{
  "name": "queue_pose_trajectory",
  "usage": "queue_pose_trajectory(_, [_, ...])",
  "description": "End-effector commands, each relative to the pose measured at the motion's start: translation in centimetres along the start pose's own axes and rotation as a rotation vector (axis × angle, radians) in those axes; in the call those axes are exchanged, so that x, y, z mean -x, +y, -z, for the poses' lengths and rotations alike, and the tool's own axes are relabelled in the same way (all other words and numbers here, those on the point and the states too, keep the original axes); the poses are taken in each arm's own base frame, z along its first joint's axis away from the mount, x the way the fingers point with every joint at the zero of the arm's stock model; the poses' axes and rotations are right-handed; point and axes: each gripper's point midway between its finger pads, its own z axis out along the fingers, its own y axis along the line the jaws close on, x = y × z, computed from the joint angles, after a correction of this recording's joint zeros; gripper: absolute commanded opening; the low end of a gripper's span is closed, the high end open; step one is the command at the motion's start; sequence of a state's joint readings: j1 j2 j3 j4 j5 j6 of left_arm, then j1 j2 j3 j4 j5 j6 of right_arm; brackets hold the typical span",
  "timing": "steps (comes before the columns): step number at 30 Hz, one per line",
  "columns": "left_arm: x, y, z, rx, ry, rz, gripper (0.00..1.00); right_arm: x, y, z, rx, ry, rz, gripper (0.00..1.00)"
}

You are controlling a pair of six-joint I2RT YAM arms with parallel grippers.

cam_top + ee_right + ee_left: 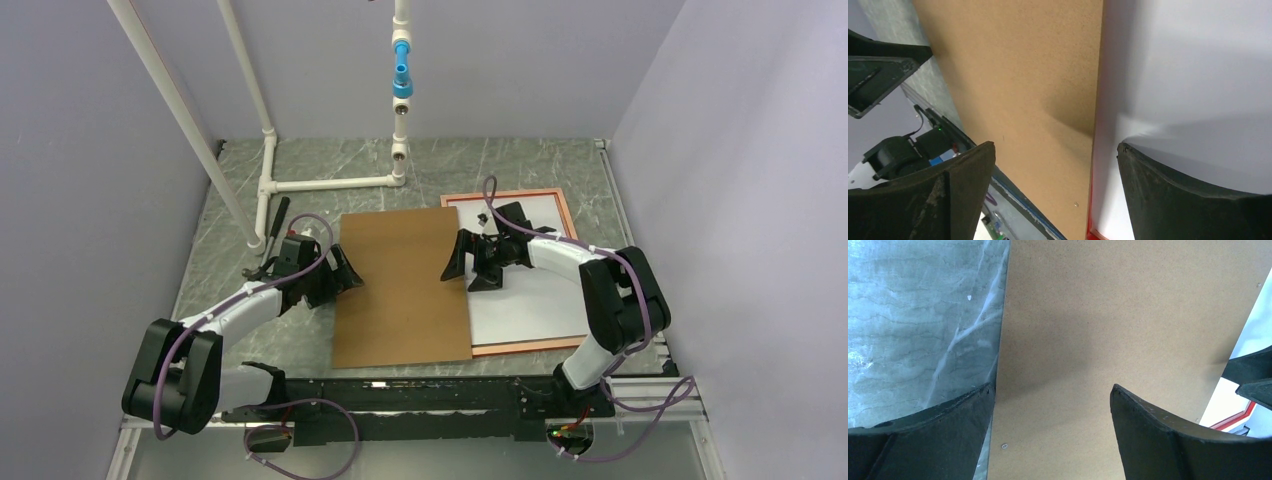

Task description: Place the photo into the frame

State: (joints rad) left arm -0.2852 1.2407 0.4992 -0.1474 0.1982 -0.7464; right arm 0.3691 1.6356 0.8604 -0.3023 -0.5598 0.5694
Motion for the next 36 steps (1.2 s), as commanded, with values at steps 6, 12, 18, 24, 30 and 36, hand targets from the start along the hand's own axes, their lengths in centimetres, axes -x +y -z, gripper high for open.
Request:
queue_pose_trajectory(6, [-4.9, 3.4, -0.4, 0.096, 0.163, 0.035, 0.90, 1.2, 3.4, 1.0, 0.139, -0.026, 0.020, 0.93])
queue_pose_trajectory(12, [-5.3, 3.0, -0.7, 0.075, 0.175, 0.037, 0.89, 1.3, 5.7, 2.3, 0.226, -0.030, 0.023, 0.93])
queue_pose_trajectory(18, [-5.7, 3.0, -1.0, 0.072, 0.189, 0.037, 0.89, 1.6, 7.6, 4.0, 0.278, -0.057, 0.033, 0.91])
queue_pose_trajectory(24, [-6.3, 2.8, -1.3, 0.062, 0.208, 0.043, 0.88, 1.5, 9.6, 5.6, 0.346, -0.068, 0.052, 0.88])
queue_pose_trajectory(30, [-7.3, 2.4, -1.6, 0.040, 0.242, 0.052, 0.88, 1.6, 10.9, 6.3, 0.407, -0.079, 0.047, 0.75])
queue_pose_trajectory(36, [-7.8, 0.8, -1.4, -0.001, 0.248, 0.060, 0.87, 1.7, 11.0, 6.1, 0.402, -0.071, 0.034, 0.50])
